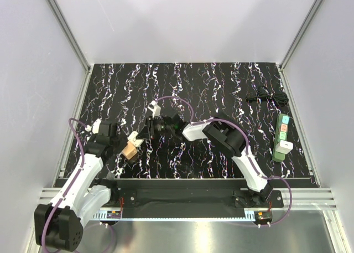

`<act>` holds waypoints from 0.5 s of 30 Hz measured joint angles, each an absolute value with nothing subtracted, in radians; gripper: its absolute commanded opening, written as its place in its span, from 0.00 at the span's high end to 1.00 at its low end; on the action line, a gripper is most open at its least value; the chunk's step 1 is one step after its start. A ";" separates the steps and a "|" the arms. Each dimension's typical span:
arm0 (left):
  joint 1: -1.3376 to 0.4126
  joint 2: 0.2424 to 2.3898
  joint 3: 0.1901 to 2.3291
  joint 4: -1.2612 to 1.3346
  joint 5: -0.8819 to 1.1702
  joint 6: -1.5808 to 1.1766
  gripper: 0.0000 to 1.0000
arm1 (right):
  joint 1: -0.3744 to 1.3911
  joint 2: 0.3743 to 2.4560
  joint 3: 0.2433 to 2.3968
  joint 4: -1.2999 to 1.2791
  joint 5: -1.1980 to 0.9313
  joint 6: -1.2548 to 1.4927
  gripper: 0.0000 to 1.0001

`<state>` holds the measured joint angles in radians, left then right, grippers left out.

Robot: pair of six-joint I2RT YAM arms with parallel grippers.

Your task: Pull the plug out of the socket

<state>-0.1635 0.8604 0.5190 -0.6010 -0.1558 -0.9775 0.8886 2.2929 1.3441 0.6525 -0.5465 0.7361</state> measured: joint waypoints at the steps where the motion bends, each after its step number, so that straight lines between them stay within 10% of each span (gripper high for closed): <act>1: -0.163 0.862 0.519 -0.599 -0.153 -0.978 1.00 | 0.884 2.294 1.344 0.665 -0.559 0.744 0.67; 7: -0.163 0.866 0.522 -0.599 -0.147 -0.963 0.94 | 0.878 2.308 1.341 0.723 -0.592 0.773 0.59; 15: -0.162 0.778 0.523 -0.617 -0.112 -0.912 0.17 | 0.876 2.309 1.338 0.762 -0.632 0.785 0.50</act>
<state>-0.1616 0.7780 0.5232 -0.6170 -0.1120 -0.9123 0.8761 2.3089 1.3380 0.7624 -0.6323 0.7853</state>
